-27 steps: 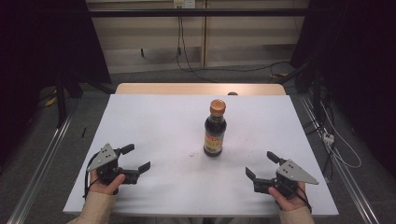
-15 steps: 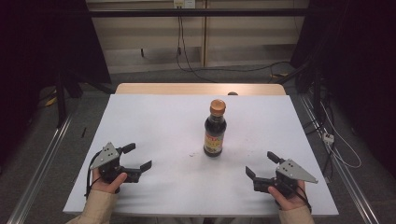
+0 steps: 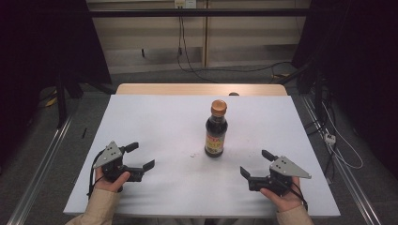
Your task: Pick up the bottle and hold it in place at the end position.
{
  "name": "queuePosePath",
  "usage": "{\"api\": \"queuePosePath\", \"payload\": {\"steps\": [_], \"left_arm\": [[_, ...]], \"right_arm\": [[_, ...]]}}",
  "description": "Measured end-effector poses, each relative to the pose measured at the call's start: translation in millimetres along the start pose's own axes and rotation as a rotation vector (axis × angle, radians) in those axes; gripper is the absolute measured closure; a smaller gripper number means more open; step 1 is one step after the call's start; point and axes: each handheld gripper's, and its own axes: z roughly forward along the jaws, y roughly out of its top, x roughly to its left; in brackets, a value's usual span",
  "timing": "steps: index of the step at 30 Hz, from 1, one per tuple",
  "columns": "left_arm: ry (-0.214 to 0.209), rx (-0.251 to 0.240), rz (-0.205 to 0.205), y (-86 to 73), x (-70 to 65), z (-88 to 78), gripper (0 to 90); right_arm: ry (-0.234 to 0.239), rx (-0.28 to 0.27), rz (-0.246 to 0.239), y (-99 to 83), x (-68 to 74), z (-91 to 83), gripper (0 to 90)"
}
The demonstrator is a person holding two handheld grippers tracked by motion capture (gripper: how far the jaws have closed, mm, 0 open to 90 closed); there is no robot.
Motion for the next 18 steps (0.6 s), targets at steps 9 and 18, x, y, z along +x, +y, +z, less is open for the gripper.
{"api": "queuePosePath", "payload": {"steps": [9,18], "left_arm": [[0.009,-0.001,-0.009,-0.5,3.3,0.9,4.2],[0.006,-0.026,-0.006,-0.6,-0.1,-7.3,4.2]], "right_arm": [[0.057,-0.027,0.019,20.3,2.8,13.9,2.1],[0.097,-0.043,0.004,46.6,9.9,49.6,4.3]]}}
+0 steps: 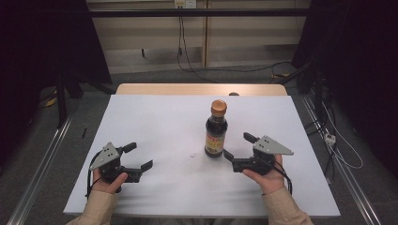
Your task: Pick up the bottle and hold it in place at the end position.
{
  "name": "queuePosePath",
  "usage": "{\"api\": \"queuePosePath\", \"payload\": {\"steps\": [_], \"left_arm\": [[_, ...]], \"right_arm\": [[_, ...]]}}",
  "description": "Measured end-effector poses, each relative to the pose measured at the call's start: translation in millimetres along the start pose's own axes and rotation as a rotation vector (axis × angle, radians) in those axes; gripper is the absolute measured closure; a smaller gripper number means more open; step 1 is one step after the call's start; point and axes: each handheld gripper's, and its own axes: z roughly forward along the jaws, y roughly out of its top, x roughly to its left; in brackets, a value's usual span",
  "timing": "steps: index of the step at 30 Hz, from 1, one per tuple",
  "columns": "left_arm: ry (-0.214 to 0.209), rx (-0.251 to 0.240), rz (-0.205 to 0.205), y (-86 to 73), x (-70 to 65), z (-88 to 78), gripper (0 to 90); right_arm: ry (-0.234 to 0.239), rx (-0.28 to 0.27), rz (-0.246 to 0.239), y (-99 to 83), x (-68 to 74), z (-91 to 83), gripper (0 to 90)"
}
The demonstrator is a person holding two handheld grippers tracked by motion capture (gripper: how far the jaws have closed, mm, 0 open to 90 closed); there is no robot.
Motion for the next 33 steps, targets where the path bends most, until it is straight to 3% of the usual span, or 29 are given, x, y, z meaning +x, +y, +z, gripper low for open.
{"api": "queuePosePath", "payload": {"steps": [4,10,24,33], "left_arm": [[-0.005,0.018,0.001,-2.2,1.1,1.3,4.2],[-0.01,0.021,0.004,-3.0,-1.0,1.5,4.2],[0.016,0.016,-0.008,-3.3,1.0,3.1,4.5],[0.021,0.02,-0.017,-5.0,1.8,3.9,4.5]], "right_arm": [[0.007,-0.004,-0.008,4.2,1.0,4.8,4.6],[0.015,-0.016,0.017,8.1,-2.6,6.6,7.7],[0.045,-0.037,0.026,16.1,-2.2,27.1,11.5],[0.058,-0.002,0.014,18.0,-2.6,38.8,14.3]]}}
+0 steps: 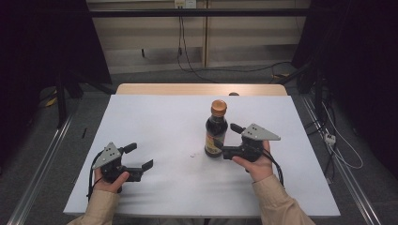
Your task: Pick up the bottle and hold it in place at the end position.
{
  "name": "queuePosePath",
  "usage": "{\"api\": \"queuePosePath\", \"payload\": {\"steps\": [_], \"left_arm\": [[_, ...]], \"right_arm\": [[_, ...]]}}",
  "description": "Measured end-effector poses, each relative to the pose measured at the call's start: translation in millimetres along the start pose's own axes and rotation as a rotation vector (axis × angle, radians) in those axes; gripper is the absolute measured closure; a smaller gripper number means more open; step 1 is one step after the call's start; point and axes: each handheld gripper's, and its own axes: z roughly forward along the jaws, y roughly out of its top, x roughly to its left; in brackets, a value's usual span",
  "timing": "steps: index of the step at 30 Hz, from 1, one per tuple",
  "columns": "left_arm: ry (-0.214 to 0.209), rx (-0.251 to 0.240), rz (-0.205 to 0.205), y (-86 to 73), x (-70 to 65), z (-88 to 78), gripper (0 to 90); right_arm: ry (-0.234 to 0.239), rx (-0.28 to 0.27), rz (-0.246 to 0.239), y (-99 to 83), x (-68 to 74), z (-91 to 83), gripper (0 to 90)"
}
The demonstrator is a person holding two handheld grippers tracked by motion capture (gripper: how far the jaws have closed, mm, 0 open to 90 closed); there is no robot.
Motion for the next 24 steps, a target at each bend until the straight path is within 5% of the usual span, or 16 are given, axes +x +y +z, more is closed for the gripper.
{"api": "queuePosePath", "payload": {"steps": [13,24], "left_arm": [[-0.002,0.003,0.014,-0.8,-2.5,-4.7,4.6],[0.002,0.014,0.016,-1.4,-2.8,-4.0,4.7]], "right_arm": [[0.007,0.026,0.008,0.5,2.6,22.6,19.6],[0.026,0.025,-0.033,0.9,2.2,28.8,30.0]]}}
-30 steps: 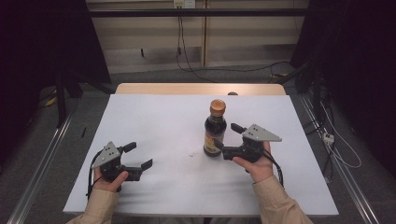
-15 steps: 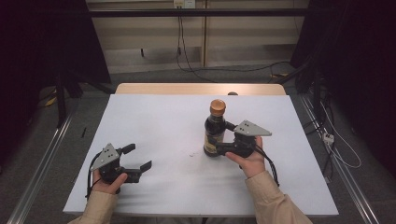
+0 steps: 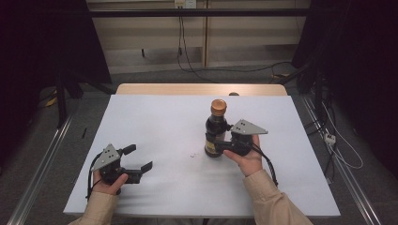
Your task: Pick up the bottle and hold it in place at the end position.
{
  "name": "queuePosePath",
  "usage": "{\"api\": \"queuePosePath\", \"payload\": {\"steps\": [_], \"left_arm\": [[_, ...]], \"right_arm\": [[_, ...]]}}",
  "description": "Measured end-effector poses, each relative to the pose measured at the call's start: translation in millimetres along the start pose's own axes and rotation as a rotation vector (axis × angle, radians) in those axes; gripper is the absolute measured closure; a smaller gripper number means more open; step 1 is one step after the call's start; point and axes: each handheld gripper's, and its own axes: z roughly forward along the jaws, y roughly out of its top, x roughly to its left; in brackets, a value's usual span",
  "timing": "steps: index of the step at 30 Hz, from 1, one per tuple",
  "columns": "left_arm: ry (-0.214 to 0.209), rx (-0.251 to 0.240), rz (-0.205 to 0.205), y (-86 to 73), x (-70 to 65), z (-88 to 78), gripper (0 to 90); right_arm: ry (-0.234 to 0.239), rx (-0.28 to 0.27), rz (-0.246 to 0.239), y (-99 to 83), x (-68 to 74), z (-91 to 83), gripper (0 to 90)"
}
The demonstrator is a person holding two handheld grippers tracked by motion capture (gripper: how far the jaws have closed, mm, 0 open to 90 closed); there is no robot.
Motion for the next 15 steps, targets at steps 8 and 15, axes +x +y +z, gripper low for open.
{"api": "queuePosePath", "payload": {"steps": [8,15], "left_arm": [[-0.014,0.003,0.022,0.1,-2.9,-1.4,4.8],[-0.002,-0.02,0.003,0.2,0.1,-6.1,4.7]], "right_arm": [[-0.009,-0.017,-0.016,-0.8,2.6,0.9,30.5],[-0.007,-0.016,-0.005,1.1,1.8,3.5,30.7]]}}
